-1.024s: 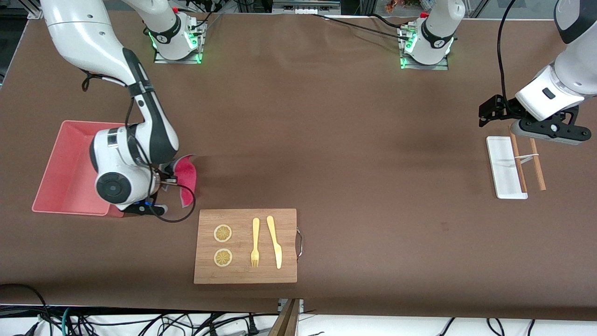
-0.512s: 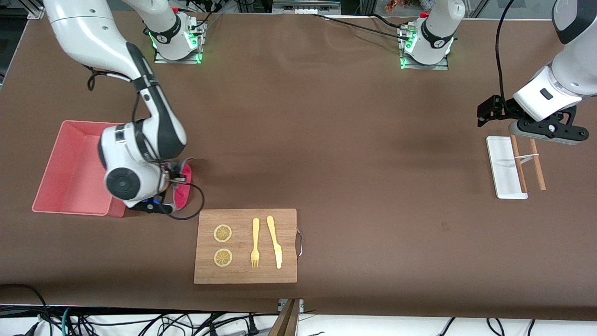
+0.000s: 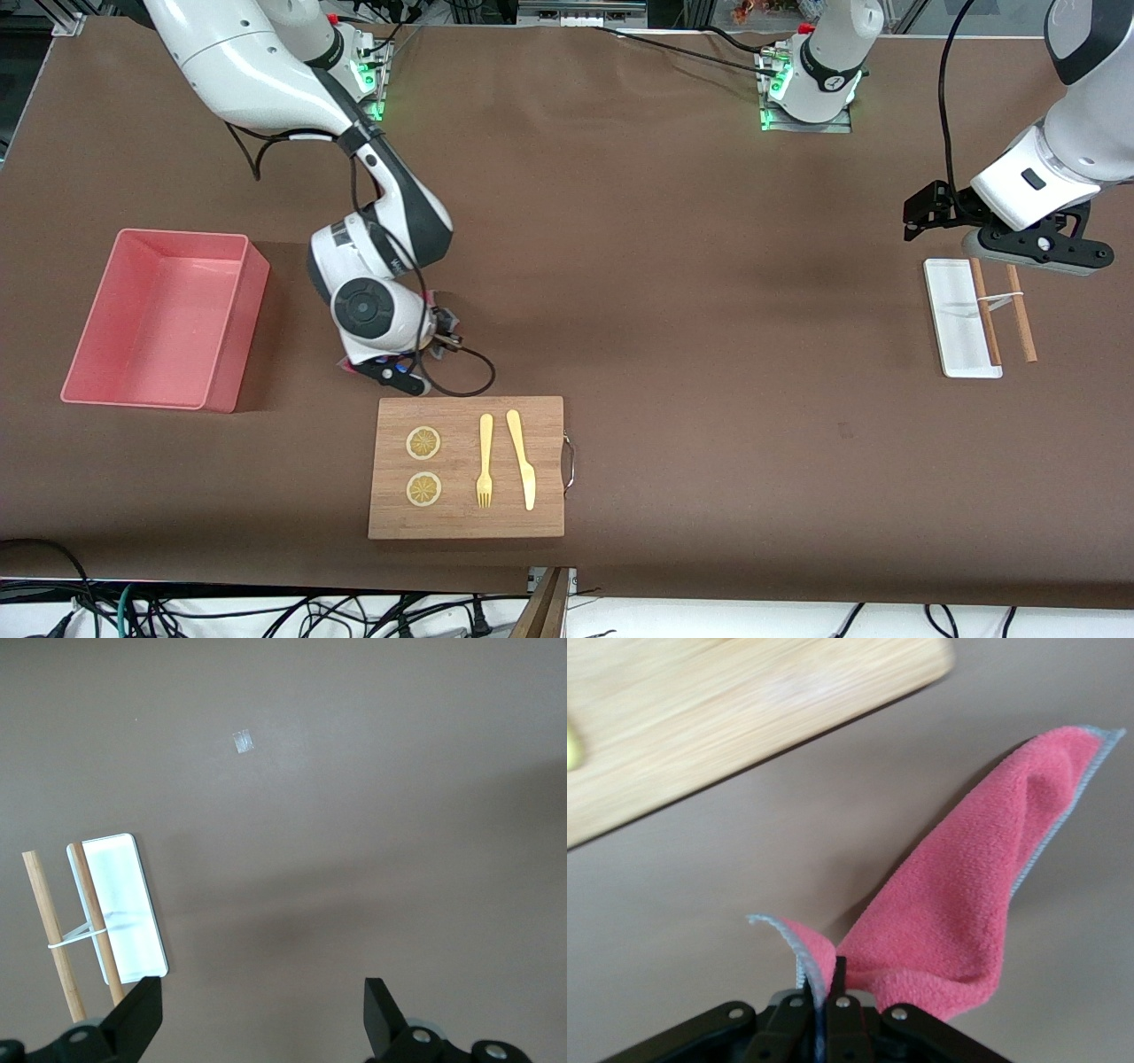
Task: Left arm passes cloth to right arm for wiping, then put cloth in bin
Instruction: 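Wipe the table beside the cutting board with the cloth in the right gripper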
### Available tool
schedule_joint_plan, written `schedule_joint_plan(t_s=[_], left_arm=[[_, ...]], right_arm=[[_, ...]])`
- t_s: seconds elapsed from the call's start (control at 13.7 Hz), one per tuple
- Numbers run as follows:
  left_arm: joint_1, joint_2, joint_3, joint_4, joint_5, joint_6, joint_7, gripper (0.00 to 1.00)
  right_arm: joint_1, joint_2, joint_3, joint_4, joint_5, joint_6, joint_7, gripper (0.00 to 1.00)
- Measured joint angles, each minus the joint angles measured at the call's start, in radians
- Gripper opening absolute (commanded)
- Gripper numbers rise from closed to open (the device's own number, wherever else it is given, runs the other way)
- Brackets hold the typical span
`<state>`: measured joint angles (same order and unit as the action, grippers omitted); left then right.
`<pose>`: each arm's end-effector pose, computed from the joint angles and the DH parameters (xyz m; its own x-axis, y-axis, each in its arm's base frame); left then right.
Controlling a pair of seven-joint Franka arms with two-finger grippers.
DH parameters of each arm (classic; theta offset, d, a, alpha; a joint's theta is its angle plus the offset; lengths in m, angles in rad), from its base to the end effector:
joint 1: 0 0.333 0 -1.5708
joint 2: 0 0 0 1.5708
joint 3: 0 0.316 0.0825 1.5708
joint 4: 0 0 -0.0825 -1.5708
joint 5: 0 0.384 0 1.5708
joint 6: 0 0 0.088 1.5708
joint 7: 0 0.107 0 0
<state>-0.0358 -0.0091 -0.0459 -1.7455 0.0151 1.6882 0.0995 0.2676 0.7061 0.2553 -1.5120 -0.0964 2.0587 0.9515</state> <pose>0.5530 -0.0439 0.5567 0.9821 -0.1818 -0.0495 -0.1825 -0.9831 -0.0105 0.6179 0.3192 0.2463 0.8991 -0.4117 -0.1488 -0.4074 -0.9113 0.0598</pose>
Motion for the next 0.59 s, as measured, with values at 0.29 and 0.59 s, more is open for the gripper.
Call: schedule_joint_plan(t_s=[0.29, 0.59], left_arm=[[-0.001, 0.000, -0.001, 0.000, 0.000, 0.000, -0.002, 1.00], [-0.001, 0.000, -0.002, 0.000, 0.000, 0.000, -0.004, 1.00]], right_arm=[[0.021, 0.021, 0.062, 0.000, 0.000, 0.134, 0.177, 0.00], [0.024, 0.023, 0.122, 0.001, 0.000, 0.175, 0.342, 0.00]])
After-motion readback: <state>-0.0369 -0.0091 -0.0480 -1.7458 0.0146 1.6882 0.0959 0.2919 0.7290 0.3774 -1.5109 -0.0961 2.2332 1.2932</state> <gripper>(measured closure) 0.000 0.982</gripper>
